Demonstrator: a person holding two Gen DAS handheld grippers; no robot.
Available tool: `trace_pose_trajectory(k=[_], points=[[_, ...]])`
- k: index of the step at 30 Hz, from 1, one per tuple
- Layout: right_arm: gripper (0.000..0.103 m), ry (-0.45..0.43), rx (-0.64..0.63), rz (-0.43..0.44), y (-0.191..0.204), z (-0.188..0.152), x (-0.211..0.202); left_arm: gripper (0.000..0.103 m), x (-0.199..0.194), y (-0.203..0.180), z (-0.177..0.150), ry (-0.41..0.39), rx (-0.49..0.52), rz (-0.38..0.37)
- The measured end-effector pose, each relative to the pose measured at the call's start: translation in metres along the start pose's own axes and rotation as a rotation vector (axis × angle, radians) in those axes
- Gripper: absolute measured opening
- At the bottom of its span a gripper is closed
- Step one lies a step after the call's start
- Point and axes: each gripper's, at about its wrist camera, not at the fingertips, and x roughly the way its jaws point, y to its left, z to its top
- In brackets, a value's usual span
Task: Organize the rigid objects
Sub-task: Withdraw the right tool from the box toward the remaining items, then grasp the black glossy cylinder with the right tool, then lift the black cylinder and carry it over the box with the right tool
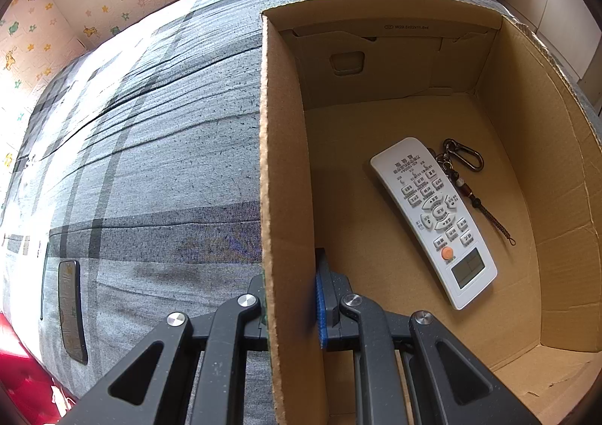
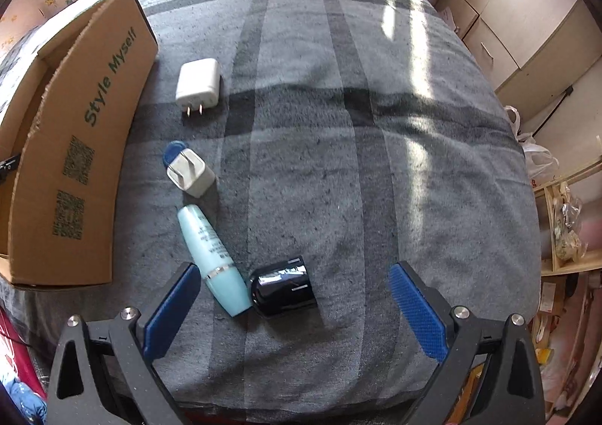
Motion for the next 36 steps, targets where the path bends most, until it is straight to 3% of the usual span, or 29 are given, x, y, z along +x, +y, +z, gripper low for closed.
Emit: trace_pose_trajectory(k=[9, 13, 21, 36], points=[[0.09, 0.033, 0.019, 0.018, -0.008, -0.004, 0.013, 0.014, 0.0, 0.0, 0.0, -0.001, 0.002, 0.003], [0.07, 0.042, 0.01, 0.036, -0.005, -0.005, 0.016, 0.014, 0.0, -0.001, 0.0, -0.002, 0.004, 0.005], [0.046, 0.085, 0.019, 0.095, -0.003, -0.006, 0.029, 0.014, 0.0, -0.001, 0.0, -0.002, 0.004, 0.005], [0.045, 0.049, -0.002, 0.079, -0.001, 0.003, 0.015, 0.014, 0.0, -0.002, 0.0, -0.001, 0.005, 0.006]])
